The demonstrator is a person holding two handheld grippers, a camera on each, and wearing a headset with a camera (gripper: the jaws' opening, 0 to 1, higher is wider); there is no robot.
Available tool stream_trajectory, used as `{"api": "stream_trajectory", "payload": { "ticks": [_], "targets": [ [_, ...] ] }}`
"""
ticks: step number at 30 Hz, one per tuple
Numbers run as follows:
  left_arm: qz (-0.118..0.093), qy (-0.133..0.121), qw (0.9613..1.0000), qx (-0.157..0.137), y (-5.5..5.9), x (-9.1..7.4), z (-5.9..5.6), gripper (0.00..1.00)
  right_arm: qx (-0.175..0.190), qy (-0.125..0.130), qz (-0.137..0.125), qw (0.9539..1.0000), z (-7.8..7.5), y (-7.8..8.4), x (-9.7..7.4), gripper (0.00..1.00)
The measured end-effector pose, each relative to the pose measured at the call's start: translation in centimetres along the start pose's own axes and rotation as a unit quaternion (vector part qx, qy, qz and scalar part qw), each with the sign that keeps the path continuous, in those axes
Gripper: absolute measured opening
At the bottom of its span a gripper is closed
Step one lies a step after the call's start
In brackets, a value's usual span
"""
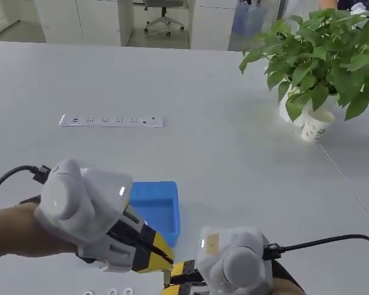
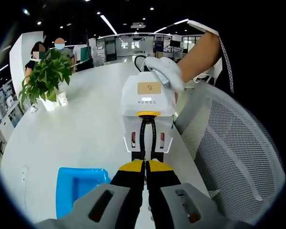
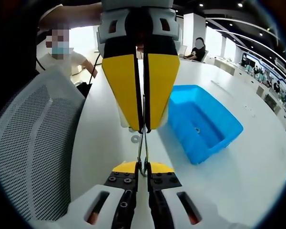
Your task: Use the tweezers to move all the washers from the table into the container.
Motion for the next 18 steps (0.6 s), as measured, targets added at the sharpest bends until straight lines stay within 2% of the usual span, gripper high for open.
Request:
{"api": "stream_trajectory", "payload": {
  "ticks": [11, 12, 17, 18],
  "targets": [
    [0.0, 0.001, 1.0, 0.001, -0.11, 0.01, -0.07, 0.04, 0.0, 0.0, 0.0, 1.0, 0.13, 0.03, -0.12, 0.07],
    [-0.007, -0.001, 1.0, -0.001, -0.3, -0.08, 0.01, 0.04, 0.001, 0.002, -0.007, 1.0, 0.08, -0.12, -0.26, 0.06],
    [0.005, 0.001, 1.0, 0.001, -0.11, -0.08, 0.02, 0.04, -0.009, -0.002, 0.007, 0.9999, 0.0, 0.01, -0.17, 0.06],
    [0.001, 0.0, 1.0, -0.001, -0.18, -0.11, 0.03, 0.04, -0.01, -0.001, 0.0, 0.9999, 0.01, -0.05, -0.13, 0.06]
  ]
}}
Point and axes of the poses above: the centre of the closed fingertips' face, and the gripper's own axes: x roughly forward along the fingers, z roughly to its left, y roughly out of its underside, the point moved 8 cm from there along -x, roughly backward along the fingers, and after that the axes turned 4 degrees about x, right-handed, at the moved point
